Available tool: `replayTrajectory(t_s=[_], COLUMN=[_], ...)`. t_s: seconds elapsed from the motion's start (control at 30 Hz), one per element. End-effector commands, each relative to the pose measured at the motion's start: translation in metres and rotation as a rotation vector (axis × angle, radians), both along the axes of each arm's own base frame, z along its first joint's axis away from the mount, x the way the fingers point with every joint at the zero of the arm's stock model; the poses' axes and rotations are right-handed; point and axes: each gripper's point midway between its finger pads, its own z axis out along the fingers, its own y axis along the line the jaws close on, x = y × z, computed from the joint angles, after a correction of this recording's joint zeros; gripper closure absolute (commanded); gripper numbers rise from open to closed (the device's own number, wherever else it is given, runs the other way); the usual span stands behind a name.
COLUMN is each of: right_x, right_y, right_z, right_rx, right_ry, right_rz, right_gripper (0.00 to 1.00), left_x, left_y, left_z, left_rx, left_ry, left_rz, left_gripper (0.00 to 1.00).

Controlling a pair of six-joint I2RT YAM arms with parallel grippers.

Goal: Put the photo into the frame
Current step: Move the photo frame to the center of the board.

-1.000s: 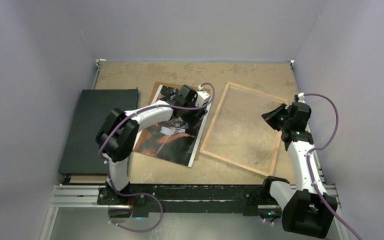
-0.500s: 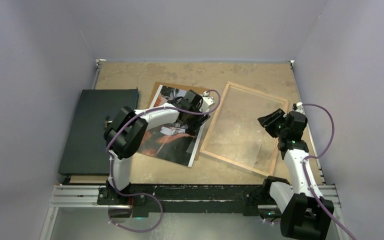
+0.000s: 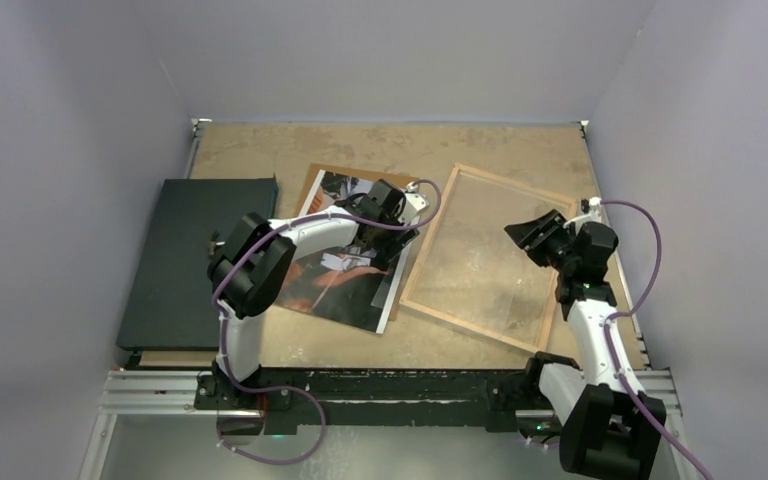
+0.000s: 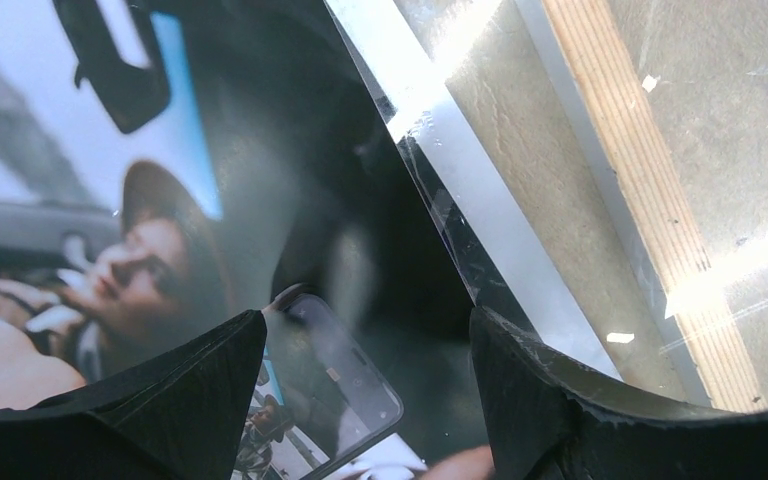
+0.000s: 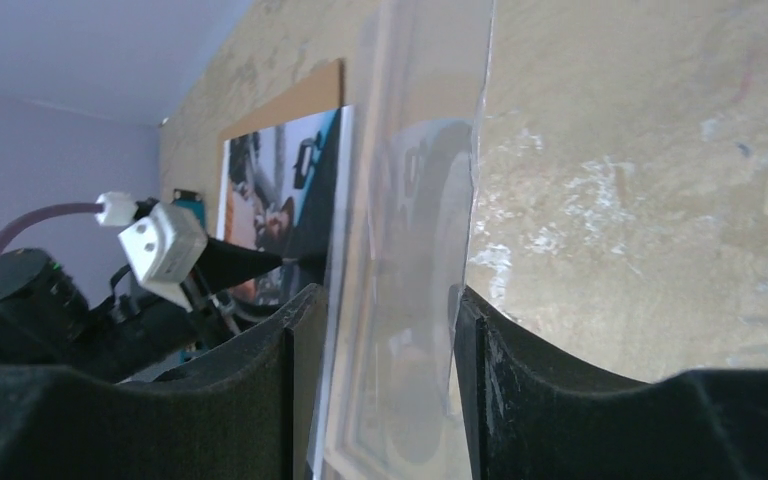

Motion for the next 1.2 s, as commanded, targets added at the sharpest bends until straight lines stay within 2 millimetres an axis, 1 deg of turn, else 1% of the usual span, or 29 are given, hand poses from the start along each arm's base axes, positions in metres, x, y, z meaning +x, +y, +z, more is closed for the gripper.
replayTrajectory(t_s=[0.0,0.37,0.47,0.53,0.6,0.8,0.87,1.07,1.17], right_x=[-0.009,-0.023,-0.026,-0.027,-0.026,-0.023,-0.022,-0.031,-0.037], right_y=[0.034,0.053,0.052,0.05,0.048,0.048,0.049,0.053,0.057], right_z=[0.016,0.042,0.048,0.048,0.052,0.072,0.075,0.072,0.065], right_rx=[0.102,0.141,0.11,0.076,0.048,-0.02,-0.021,0.022,0.035], right_ry=[-0.057,-0.097,-0.104,-0.097,-0.103,-0.143,-0.14,-0.122,-0.108], right_rz=[0.192,0.34,0.35,0.346,0.347,0.38,0.382,0.375,0.383], right_gripper=[0.48,0.42,0.41,0.4,0.39,0.29,0.28,0.28,0.27], left_x=[-0.004,-0.003,-0.003,-0.003,-0.003,0.0,0.001,0.001,0.001], left_y=[-0.01,-0.014,-0.015,-0.014,-0.014,-0.015,-0.016,-0.018,-0.016], left_z=[0.0,0.002,0.004,0.005,0.006,0.008,0.009,0.01,0.007], left_rx=[-0.025,-0.038,-0.042,-0.042,-0.04,-0.038,-0.041,-0.045,-0.04], left_ry=[0.004,0.005,0.006,0.006,0.003,-0.001,-0.001,0.003,0.007], left_rz=[-0.034,-0.035,-0.033,-0.033,-0.031,-0.027,-0.026,-0.018,-0.007], left_gripper=[0.27,0.29,0.3,0.3,0.3,0.31,0.31,0.32,0.32])
